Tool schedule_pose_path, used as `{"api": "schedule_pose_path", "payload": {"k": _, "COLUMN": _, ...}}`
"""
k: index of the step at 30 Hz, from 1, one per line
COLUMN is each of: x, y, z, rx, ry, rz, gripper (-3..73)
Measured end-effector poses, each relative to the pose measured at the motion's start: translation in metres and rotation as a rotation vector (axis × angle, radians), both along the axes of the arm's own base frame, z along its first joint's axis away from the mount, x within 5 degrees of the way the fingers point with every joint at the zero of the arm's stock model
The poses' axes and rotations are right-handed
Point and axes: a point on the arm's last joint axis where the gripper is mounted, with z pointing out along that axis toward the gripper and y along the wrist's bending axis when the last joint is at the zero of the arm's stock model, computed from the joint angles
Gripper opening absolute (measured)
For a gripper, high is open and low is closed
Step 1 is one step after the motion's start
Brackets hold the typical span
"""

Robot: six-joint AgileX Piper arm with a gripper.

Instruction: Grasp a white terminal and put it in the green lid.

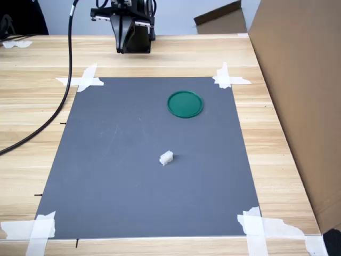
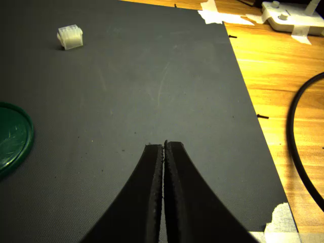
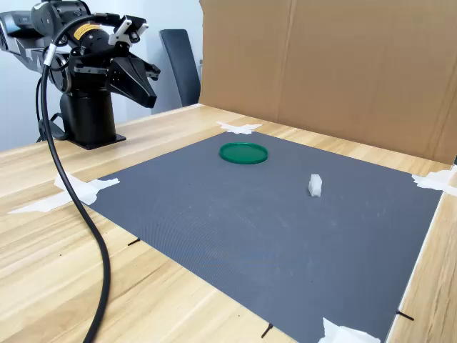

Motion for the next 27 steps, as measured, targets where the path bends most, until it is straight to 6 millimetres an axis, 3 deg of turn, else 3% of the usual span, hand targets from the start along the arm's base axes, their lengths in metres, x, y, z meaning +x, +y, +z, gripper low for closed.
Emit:
{"api": "schedule_pose_path", "payload": {"k": 23, "x": -0.0003, "y": 0.0, "z": 0.0008, "rx": -0.001, "ry": 0.006, "rz": 0.0, "gripper": -2.8}}
{"api": "schedule_pose_path", "payload": {"k": 27, "x": 0.0037, "y": -0.0001, "z": 0.0085, "rx": 0.004, "ry": 0.103, "rz": 0.002, "gripper": -2.8}}
